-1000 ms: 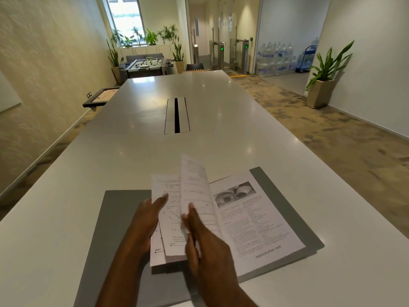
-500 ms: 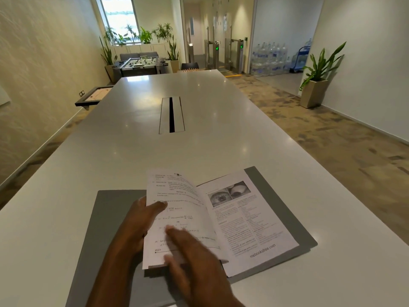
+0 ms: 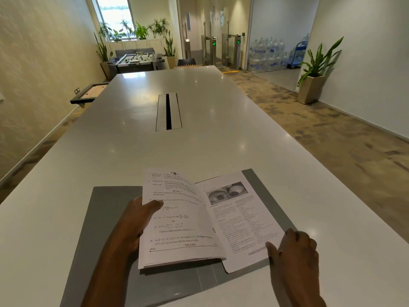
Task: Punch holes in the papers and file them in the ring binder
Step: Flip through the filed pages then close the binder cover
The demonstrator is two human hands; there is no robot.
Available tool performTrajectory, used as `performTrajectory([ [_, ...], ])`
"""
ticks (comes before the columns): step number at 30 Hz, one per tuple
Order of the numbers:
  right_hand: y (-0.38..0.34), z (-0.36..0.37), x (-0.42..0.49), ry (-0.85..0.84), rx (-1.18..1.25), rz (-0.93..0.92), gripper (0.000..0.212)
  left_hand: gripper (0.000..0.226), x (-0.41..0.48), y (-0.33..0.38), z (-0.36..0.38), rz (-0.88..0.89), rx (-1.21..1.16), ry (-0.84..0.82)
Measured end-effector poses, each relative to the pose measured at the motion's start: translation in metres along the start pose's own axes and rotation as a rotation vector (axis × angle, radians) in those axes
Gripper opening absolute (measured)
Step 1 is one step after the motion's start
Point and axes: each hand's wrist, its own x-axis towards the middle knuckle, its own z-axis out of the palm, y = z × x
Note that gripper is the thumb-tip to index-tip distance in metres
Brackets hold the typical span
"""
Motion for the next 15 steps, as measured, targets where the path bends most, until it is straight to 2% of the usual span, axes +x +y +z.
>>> performTrajectory([
  [4,0.004,0.0,0.006,-0.028,0.162,0.023,0.042,0.029,0.001,-0.001,-0.001,0.004,0.002,0.005],
  [10,0.004,-0.005,0.012,-0.086,0.309,0.049,0.039,0.029,0.001,0.001,-0.001,0.001,0.006,0.004],
  [15,0.005,-0.015,0.018,-0.047,0.438,0.023,0.031,0.025,0.0,0.001,0.0,0.011,0.014,0.002],
])
